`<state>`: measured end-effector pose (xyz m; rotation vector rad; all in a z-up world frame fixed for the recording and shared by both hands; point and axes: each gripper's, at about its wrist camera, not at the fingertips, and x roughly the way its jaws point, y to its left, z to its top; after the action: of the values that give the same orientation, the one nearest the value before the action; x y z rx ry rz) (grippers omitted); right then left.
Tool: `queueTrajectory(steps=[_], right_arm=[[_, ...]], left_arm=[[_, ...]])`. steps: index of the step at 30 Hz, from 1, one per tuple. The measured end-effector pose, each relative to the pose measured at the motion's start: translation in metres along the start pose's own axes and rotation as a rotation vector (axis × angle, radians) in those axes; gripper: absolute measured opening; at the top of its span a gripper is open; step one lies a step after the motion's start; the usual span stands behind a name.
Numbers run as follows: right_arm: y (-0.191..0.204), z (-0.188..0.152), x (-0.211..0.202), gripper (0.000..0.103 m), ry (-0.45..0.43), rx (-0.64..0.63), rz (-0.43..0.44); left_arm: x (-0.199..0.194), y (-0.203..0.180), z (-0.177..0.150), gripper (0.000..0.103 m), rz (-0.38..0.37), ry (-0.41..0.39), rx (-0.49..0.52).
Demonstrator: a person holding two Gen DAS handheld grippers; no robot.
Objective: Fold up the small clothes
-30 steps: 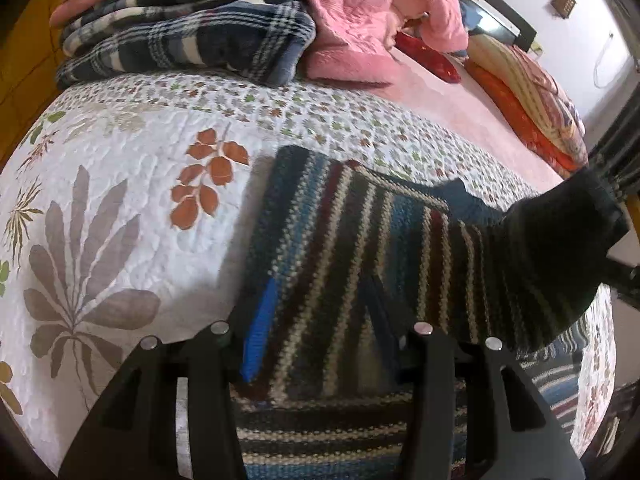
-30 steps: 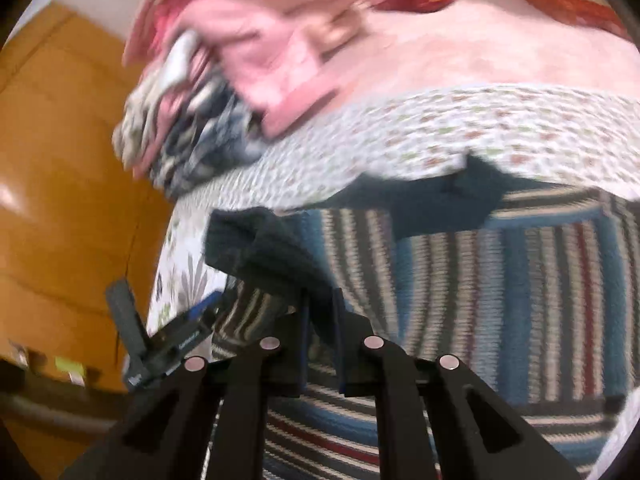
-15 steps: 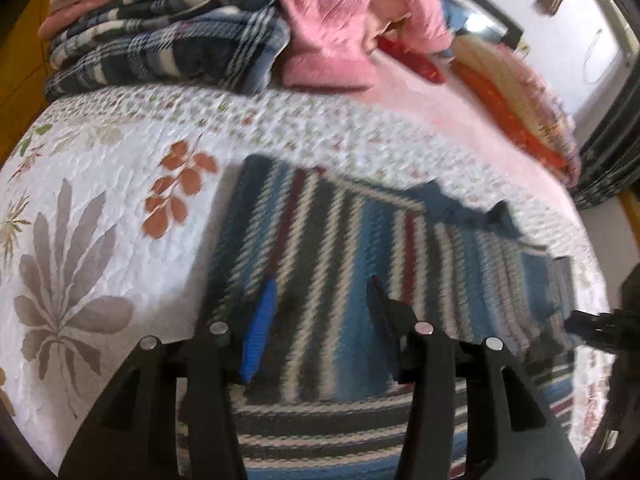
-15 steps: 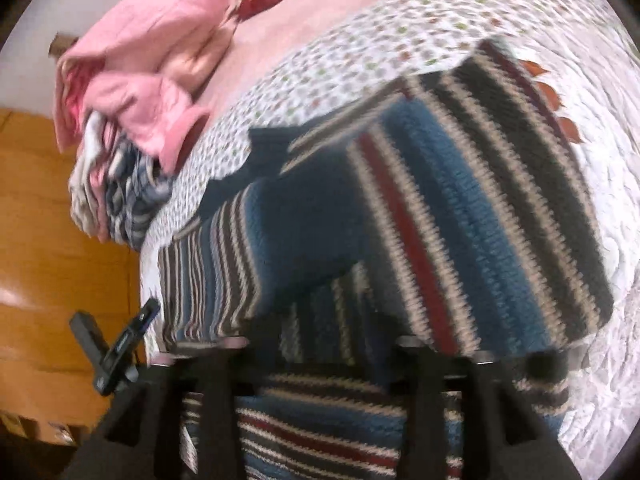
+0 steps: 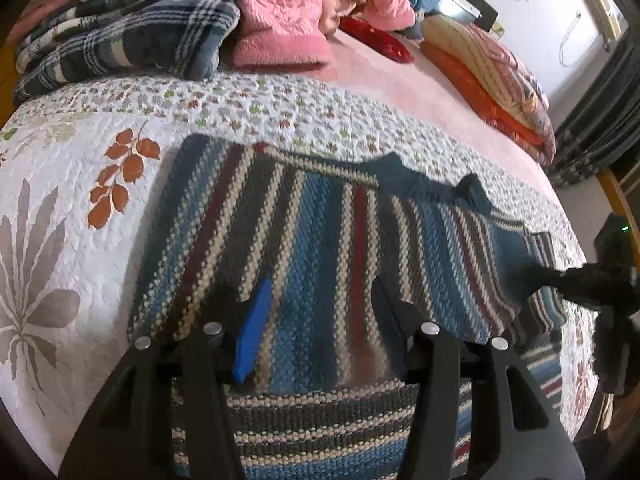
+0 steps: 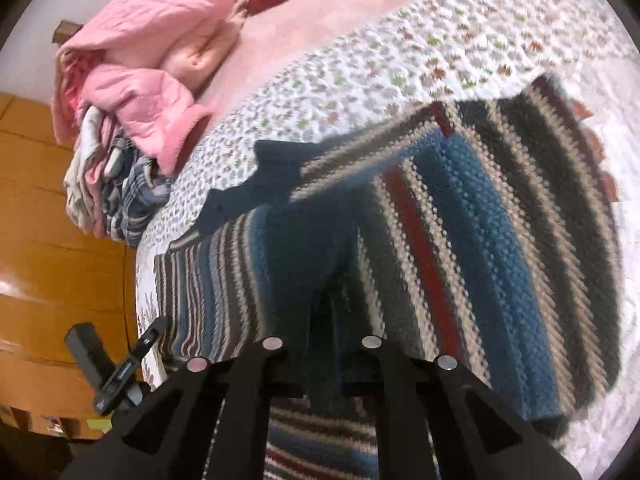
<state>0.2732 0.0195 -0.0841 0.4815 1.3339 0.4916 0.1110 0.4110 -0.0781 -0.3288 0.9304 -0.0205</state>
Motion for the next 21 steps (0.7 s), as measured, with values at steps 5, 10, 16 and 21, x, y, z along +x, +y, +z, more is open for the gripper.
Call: queueTrajectory(steps=[5, 10, 16, 21], right_arm=[[-0.005, -0.015, -0.009, 0.008, 0.025, -0.025, -0.037], [-0.019, -0.021, 0.010, 0.008, 0.051, 0.004, -0.089], [-0.010, -0.026, 0.004, 0.021, 0.038, -0.052, -0.128], [0.009, -0.046, -0.056, 0.042, 0.026, -0.165, -0.131]], left_arm=[[0.009, 0.007, -0.006, 0.051, -0.003, 0.055, 0.006], [0.017, 0.012, -0.013, 0.051, 0.011, 0.089, 0.018], [0.006, 0.006, -0.016, 0.052, 0.032, 0.106, 0.004], [-0.037, -0.004, -0.034, 0.054, 0.040, 0.171, 0.024]])
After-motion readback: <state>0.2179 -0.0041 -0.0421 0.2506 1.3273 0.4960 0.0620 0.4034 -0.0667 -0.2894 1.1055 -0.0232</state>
